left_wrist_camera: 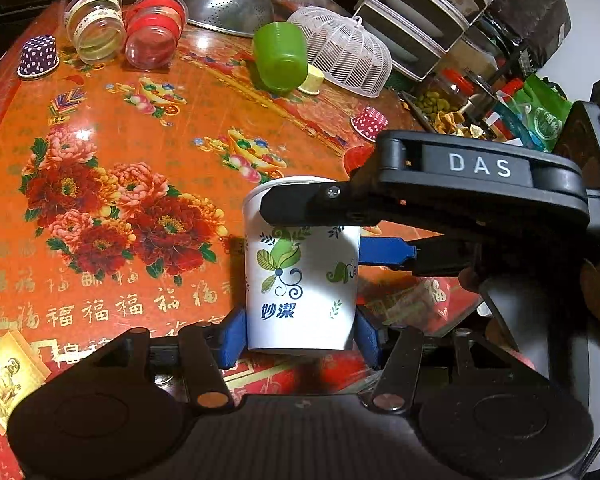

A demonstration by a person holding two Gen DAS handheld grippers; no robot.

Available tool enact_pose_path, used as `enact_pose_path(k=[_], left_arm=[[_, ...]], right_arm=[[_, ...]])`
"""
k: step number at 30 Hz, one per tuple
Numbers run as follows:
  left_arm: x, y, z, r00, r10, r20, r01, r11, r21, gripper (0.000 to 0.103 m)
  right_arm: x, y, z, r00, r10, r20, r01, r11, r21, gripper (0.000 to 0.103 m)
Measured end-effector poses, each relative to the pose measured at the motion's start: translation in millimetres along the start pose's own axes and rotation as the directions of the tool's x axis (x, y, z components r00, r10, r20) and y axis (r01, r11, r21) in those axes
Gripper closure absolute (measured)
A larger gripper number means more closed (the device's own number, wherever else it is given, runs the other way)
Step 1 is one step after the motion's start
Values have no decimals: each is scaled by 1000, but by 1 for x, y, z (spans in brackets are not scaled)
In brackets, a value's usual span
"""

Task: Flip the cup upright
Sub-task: 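Close the right gripper on the cup's base while the left gripper holds the cup, then open the left gripper and pull it away while the right gripper holds the cup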

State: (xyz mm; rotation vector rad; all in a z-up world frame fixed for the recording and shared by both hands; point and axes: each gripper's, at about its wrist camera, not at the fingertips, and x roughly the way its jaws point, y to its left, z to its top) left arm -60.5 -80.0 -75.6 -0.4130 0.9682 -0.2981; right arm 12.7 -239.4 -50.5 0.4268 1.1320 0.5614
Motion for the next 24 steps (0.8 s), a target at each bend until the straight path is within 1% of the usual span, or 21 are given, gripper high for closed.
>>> enact_pose_path(k=[4,10,22,23,24], left_arm=[[0,1,0,1000,-4,1,4,1000,-2,44],[-1,1,0,1000,-7,-1,7,1000,-5,44],[-1,2,3,1000,-7,-12,7,1000,0,44],[0,2,3,1000,-9,-13,9,1000,0,43],[0,2,3,1000,-13,-15,13,1000,0,39]], right_arm=[[2,3,2,1000,-22,-4,22,1000,-15,31],[3,6,3,999,-32,-10,31,999,-28,32],[7,6,7,999,-28,-26,27,999,-40,33],[8,6,7,999,-30,-29,29,999,-38,33],[9,6,7,999,-32,-33,31,999,-38,34]])
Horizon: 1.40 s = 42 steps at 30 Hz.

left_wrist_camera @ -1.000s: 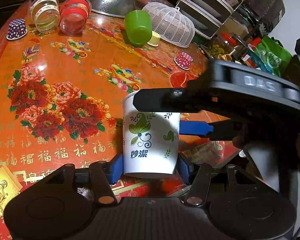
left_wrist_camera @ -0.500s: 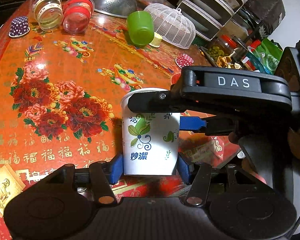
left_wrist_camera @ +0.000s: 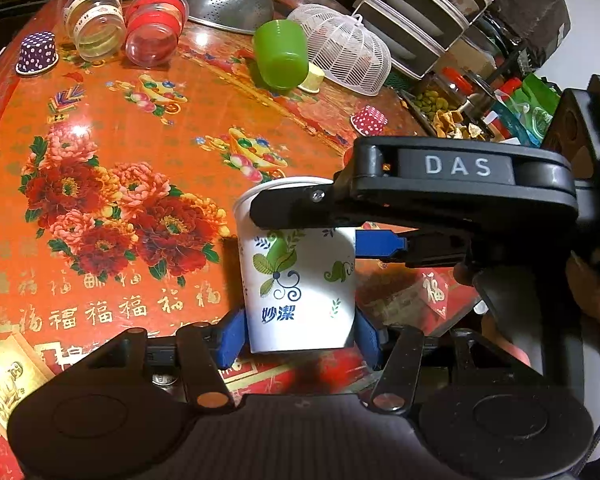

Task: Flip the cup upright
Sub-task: 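Open the left gripper and pull it away while the right gripper holds the cup, then rotate the cup rim-up with the right gripper and lower it to the table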

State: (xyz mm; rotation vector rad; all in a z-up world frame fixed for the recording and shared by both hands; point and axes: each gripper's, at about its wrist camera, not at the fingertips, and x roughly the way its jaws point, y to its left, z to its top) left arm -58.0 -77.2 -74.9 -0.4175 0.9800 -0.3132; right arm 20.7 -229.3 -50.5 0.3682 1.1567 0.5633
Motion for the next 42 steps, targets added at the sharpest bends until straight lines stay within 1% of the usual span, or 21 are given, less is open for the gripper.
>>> enact_pose_path(k=[1,2,3,4,7,9,11,14,18,23,27,29,30,31,32,33,35,37,39,40,42], left_arm=[[0,1,0,1000,-9,1,9,1000,0,34],[0,1,0,1000,-21,3,21,1000,0,21],[-1,1,-1,999,-34,5,34,999,0,10],[-2,1,-3,999,-41,7,40,999,4,9],[-5,-2,-11,999,-39,10,38,997,61,9],[-11,3,-16,999,-41,25,39,996,78,9],[-19,13,-20,997,-63,43,60,996,69,9],[-31,33,-25,991,-119,55,118,993,31,9],[-47,55,-25,987,-118,105,120,993,-6,9],[-69,68,-22,967,-158,200,163,987,-10,9],[-81,77,-17,951,-156,268,169,985,-26,9],[-87,84,-15,943,-153,294,172,984,-38,9],[-89,87,-12,941,-152,304,172,984,-42,9],[-92,88,-11,938,-149,314,170,985,-42,9],[-94,89,-11,934,-149,324,170,985,-39,9],[-97,89,-10,930,-150,335,171,985,-34,9],[-102,88,-9,919,-157,361,175,984,-18,9],[-107,86,-10,908,-160,388,174,985,1,9],[-110,85,-9,904,-159,398,170,985,8,9],[-111,85,-8,904,-156,397,168,986,6,9],[-110,86,-8,904,-154,398,169,986,-2,9]], right_arm=[[1,0,0,1000,0,-5,0,1000,1,34],[2,-1,0,1000,3,-5,-3,1000,3,34],[1,0,0,1000,3,-6,-3,1000,4,34],[1,0,1,1000,3,-6,-3,1000,3,34],[2,0,1,1000,2,-9,-2,1000,5,34],[2,0,1,1000,3,-9,-3,1000,7,34],[2,0,1,1000,4,-9,-4,1000,8,34],[3,-1,0,1000,9,-3,-9,1000,9,34],[3,1,-1,1000,7,7,-7,1000,-3,34],[2,6,-1,1000,-3,16,4,1000,-18,34],[-14,20,-7,993,-16,113,26,996,-84,34],[-26,28,-13,981,-17,192,41,992,-122,34],[-33,33,-17,969,-31,244,69,986,-151,34],[-40,39,-22,951,-55,305,115,977,-181,34],[-47,45,-26,931,-65,359,147,967,-207,34],[-55,51,-31,905,-65,420,179,955,-237,34],[-70,61,-45,843,-39,536,227,930,-290,34],[-84,71,-64,756,-3,655,293,896,-334,34],[-89,76,-77,690,20,724,345,869,-354,34],[-91,77,-82,668,37,743,355,862,-362,34],[-90,77,-85,647,53,760,361,857,-367,34]])
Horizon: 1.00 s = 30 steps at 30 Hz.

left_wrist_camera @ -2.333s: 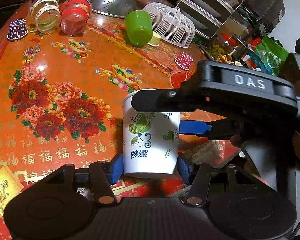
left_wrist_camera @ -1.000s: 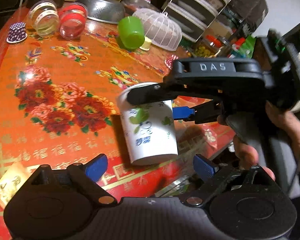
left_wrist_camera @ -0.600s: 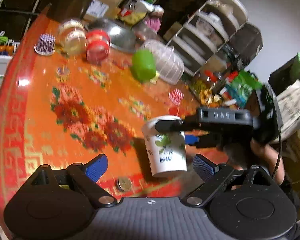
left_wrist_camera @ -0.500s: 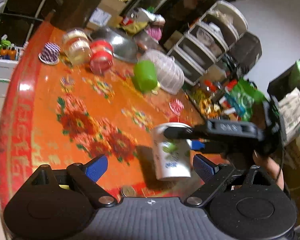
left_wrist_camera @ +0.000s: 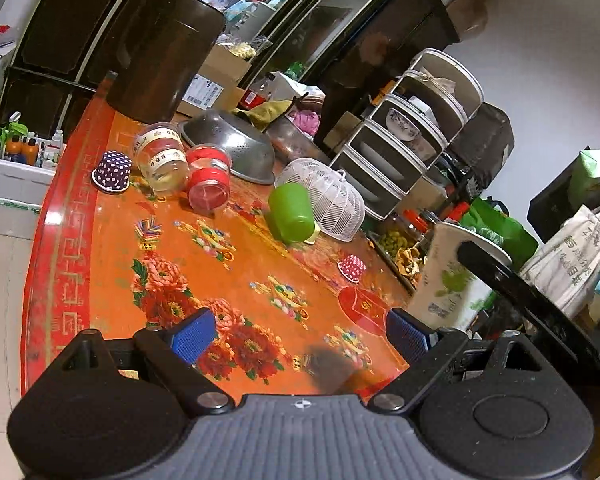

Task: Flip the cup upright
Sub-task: 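Rotate the cup rim-up with the right gripper and lower it to the table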

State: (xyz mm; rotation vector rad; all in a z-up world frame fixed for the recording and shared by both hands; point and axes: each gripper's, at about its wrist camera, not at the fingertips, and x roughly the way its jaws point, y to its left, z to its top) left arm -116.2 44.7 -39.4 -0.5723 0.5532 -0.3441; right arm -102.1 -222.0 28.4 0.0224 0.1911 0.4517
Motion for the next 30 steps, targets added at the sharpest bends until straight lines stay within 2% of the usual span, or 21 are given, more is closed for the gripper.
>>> enact_pose_path(k=[5,10,13,15,17,19,24,30], left_arm=[[-3,-1,-1,1000,-9,21,9,1000,5,9],[-3,-2,-2,999,-24,36,23,1000,15,9],[-3,1,-3,999,-27,47,27,1000,6,9],[-3,4,-4,998,-31,49,31,1000,-2,9],[-3,6,-5,998,-32,50,32,999,-6,9],[-3,9,-6,998,-33,52,34,999,-12,9],[-2,18,-8,998,-38,54,39,999,-34,9],[0,28,-9,998,-37,55,41,998,-56,9]], right_arm=[[-5,-4,-13,992,-20,127,21,1000,-7,34],[-9,1,-47,963,-9,268,22,999,-45,34],[-8,6,-75,945,-39,326,50,998,-27,33],[0,12,-94,939,-86,333,93,996,-7,33],[4,13,-105,944,-78,321,80,997,5,33],[10,19,-115,944,-90,319,103,994,-24,33],[17,31,-127,941,-122,315,144,988,-47,33],[23,38,-135,948,-113,298,136,989,-59,33]])
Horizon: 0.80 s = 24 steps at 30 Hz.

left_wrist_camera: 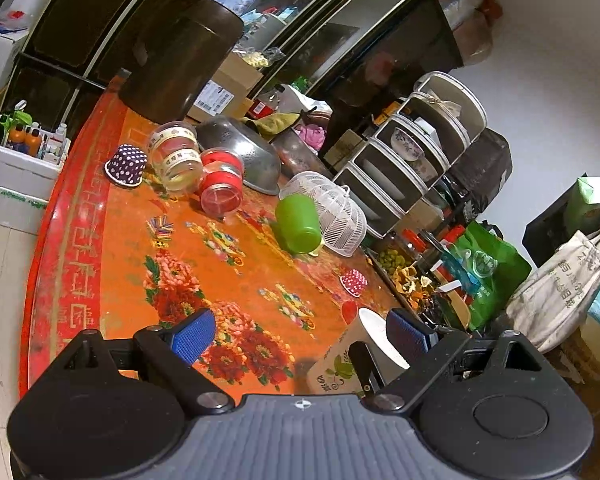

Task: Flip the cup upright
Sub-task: 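Rotate the cup rim-up with the right gripper and lower it to the table, then open the right gripper and withdraw it from the standing cup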

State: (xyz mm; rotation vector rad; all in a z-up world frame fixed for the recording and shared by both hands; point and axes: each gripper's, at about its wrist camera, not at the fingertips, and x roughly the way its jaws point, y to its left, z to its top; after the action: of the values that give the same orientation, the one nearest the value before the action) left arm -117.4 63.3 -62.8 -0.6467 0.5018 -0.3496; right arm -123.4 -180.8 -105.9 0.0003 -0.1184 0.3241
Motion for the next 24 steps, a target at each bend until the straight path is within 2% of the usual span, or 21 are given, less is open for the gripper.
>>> enact_pose_path(k=[8,13,15,17,18,19,21,22,23,24], left_arm=[[3,7,-1,1000,8,-7,-8,1000,-13,9],[5,3,-2,1000,10,-15,-10,1000,-4,9],[6,0,-3,1000,17,-17,-17,1000,6,9],[7,-2,-4,999,31,-16,-31,999,21,9],[7,-3,-5,999,39,-12,-39,999,33,8],[8,-5,-6,999,54,-5,-53,997,54,7],[6,-13,-10,995,96,38,-100,987,127,0],[4,-18,-12,990,119,73,-130,976,173,0],[2,-24,-15,983,147,113,-169,959,227,0],[0,-32,-18,971,186,147,-223,929,295,0]], right_arm=[[-1,7,-7,1000,22,-6,-22,1000,-15,33],[1,4,-7,998,39,-43,-39,999,7,31],[0,5,-6,998,47,-49,-46,999,12,24],[-1,3,-3,996,58,-66,-56,998,33,9],[-2,0,0,994,70,-85,-66,997,48,5],[-4,-2,2,992,75,-97,-70,996,60,1],[-9,-7,9,986,89,-139,-78,994,77,1],[-12,-12,14,979,100,-177,-86,993,82,1],[-14,-17,20,968,106,-227,-87,992,90,1],[-16,-23,28,954,114,-278,-87,990,110,1]])
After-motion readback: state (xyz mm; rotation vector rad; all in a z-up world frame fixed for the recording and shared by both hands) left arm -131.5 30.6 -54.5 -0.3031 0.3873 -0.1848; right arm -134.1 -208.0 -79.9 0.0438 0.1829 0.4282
